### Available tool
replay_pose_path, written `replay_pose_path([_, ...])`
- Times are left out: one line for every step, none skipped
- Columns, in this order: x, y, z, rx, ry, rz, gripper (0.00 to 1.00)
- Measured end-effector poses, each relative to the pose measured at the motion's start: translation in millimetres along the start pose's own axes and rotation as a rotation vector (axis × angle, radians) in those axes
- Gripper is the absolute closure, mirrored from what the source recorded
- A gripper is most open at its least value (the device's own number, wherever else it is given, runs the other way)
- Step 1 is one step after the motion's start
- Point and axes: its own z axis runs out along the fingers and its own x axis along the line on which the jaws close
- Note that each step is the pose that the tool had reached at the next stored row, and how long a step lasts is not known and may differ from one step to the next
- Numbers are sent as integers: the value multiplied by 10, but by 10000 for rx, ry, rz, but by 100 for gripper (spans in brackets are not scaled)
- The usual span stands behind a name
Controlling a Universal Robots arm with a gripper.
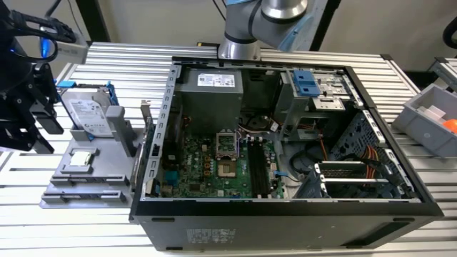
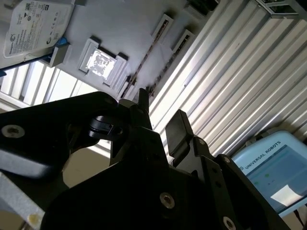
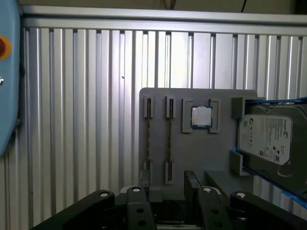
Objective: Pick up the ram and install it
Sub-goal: 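Pick up the ram and move it above insertion slot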
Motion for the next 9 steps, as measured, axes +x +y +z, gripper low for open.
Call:
replay_pose_path([0, 0, 4, 0, 0, 0, 0])
replay_pose_path([0, 0, 8, 0, 0, 0, 0])
replay_pose_path([0, 0, 13, 1, 0, 0, 0])
replay_pose_path([1, 0, 17, 0, 0, 0, 0])
replay_pose_path([1, 0, 21, 0, 0, 0, 0])
replay_pose_path([1, 0, 26, 0, 0, 0, 0])
replay_pose_path([1, 0, 30, 0, 0, 0, 0])
replay_pose_path([1, 0, 35, 0, 0, 0, 0])
replay_pose_path([1, -1, 39, 0, 0, 0, 0])
